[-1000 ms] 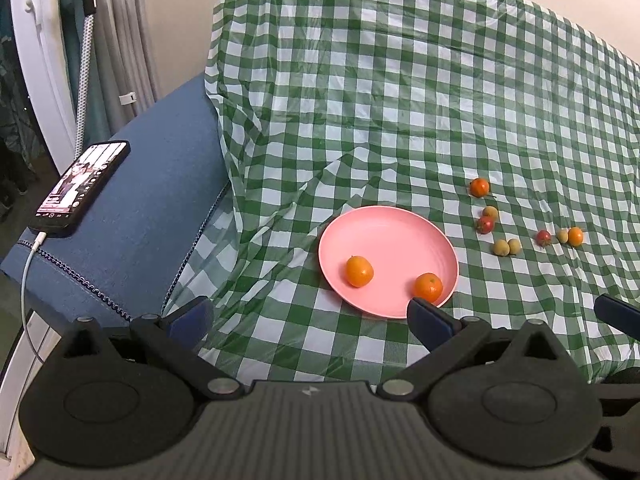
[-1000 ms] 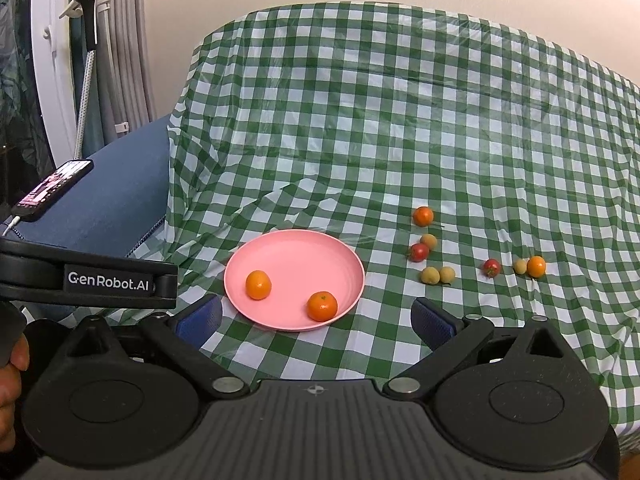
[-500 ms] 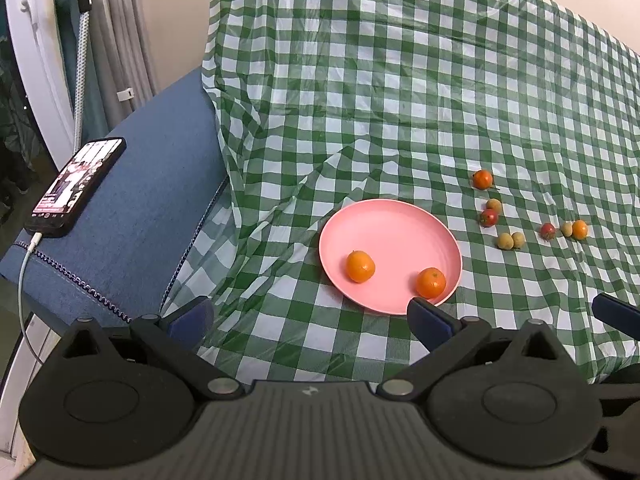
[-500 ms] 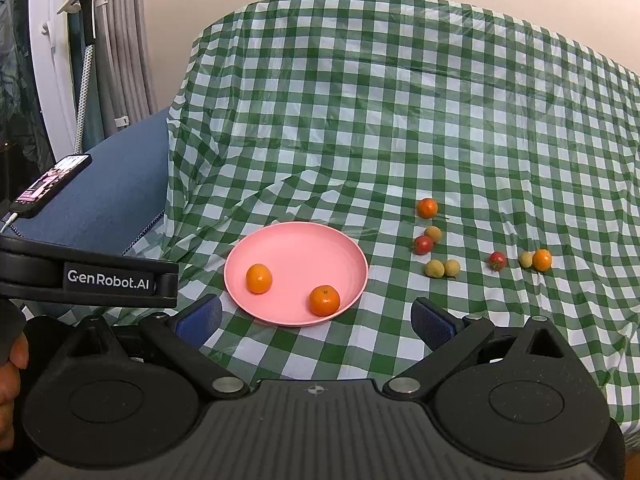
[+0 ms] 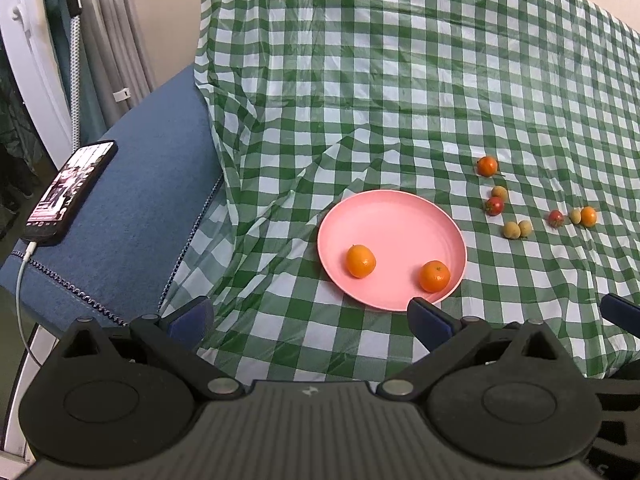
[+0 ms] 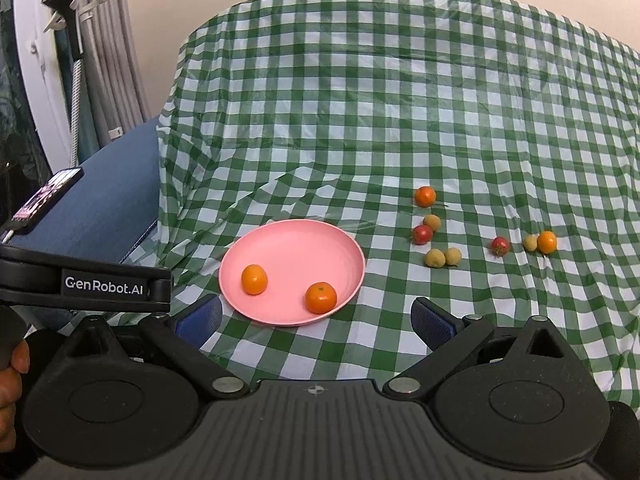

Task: Organize fruits

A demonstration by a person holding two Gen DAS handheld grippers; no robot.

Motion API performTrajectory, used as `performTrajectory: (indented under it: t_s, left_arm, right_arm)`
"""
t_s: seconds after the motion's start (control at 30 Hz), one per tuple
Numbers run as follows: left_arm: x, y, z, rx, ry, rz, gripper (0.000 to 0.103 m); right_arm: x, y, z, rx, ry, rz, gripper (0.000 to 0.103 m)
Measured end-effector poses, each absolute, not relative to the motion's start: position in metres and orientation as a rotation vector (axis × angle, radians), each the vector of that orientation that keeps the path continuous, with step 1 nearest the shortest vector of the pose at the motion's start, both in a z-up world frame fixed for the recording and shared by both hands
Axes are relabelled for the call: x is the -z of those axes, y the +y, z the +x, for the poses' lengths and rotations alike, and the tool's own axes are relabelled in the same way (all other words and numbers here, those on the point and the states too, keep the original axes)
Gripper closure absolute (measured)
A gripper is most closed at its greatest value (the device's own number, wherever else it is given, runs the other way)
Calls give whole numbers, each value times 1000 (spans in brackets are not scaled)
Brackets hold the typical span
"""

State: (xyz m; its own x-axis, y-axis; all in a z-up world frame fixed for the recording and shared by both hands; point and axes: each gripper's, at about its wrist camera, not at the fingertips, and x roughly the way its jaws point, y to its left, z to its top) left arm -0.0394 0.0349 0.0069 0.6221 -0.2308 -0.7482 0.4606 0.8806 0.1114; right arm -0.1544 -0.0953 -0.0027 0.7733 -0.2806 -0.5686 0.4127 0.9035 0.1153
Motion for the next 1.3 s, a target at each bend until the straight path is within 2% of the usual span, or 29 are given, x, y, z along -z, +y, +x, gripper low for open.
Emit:
performTrajectory:
  t_s: [0.37,0.67,1.0,1.3]
  left_arm:
    - [-11,-21,-40,471,832,343,0]
    - [-9,-108,-28,611,897,326,0]
    - [45,-236,31,695,1029,370,0]
    - [119,-309,96,684,1129,473,0]
  right_arm:
    - [2,-154,-180,484,516,328,3]
    - [16,-238,-208,681,479,391,3]
    - [58,-337,-188,795,505,451,3]
    - [125,-390,-103,730,581,467,3]
